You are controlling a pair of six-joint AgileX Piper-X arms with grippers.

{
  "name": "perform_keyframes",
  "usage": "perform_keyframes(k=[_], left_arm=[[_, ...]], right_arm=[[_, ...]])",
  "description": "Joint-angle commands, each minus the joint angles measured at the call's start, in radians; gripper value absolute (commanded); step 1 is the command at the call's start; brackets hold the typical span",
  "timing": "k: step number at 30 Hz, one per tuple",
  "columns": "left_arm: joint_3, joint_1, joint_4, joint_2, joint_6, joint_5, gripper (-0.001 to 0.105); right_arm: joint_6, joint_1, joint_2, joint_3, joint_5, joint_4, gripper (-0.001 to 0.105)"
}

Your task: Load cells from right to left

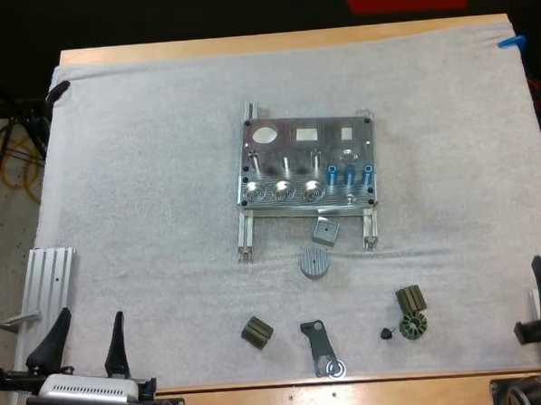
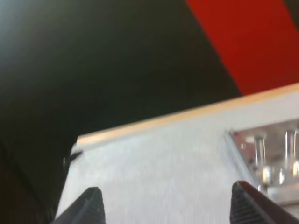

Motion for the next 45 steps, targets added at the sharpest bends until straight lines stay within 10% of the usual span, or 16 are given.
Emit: perform_keyframes(k=[1, 9, 32, 45], left_arm=[[0.000, 0.000, 0.029, -0.136, -0.034, -0.042, 0.057], [0.000, 0.000, 0.111, -0.140, -0.050, -0.073, 0.057], [0.269, 0.000, -0.012, -0.138, -0.044, -0.016, 0.057], [0.271, 0.000, -0.019, -0.138, -0.042, -0.008, 0.057]], right_arm=[[0.012, -0.004, -0.031, -0.001, -0.002, 0.024, 0.042], [0.083, -0.004, -0.124, -0.005, 0.026, 0.196, 0.042], [0.085, -0.004, -0.124, 0.201, -0.010, 0.008, 0.042], [0.085, -0.004, -0.124, 0.202, -0.010, 0.004, 0.042]])
